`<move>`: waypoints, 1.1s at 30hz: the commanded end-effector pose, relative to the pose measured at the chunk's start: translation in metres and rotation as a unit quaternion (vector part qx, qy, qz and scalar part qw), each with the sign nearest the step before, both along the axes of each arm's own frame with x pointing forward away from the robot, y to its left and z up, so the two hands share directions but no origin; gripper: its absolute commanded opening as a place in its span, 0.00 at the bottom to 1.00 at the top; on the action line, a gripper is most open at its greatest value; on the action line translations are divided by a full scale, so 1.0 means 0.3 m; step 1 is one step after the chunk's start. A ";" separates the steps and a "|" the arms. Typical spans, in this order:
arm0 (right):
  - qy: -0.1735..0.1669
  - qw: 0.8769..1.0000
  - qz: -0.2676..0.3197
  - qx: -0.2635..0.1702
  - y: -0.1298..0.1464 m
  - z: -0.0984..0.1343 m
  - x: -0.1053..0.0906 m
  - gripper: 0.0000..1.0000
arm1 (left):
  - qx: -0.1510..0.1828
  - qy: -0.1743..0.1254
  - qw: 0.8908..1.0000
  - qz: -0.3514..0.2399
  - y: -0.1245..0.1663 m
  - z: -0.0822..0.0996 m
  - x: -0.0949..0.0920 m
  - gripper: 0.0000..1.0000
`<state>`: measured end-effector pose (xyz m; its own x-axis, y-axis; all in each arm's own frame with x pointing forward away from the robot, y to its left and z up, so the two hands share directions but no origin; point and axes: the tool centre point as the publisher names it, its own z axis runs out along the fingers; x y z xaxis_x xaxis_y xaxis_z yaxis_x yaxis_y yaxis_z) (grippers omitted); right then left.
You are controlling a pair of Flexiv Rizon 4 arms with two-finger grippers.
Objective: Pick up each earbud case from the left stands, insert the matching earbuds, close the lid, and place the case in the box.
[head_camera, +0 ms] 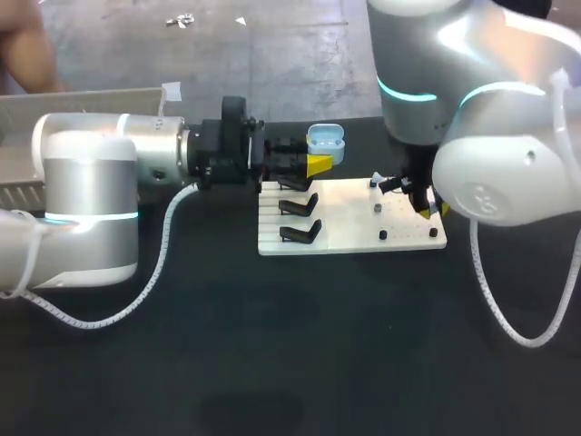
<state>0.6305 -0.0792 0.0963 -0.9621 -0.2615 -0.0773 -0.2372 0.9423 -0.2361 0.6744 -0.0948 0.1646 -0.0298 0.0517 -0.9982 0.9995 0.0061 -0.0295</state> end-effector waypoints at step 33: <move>-0.040 0.965 -0.258 0.010 0.065 0.122 -0.076 0.00 | -0.002 -0.002 1.000 0.003 0.000 -0.003 -0.004 0.00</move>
<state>0.6115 -0.0670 0.1269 -0.9931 -0.0003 -0.1173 0.0261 0.9744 -0.2231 0.6744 -0.0948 0.1646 -0.0298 0.0518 -0.9982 0.9995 0.0060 -0.0295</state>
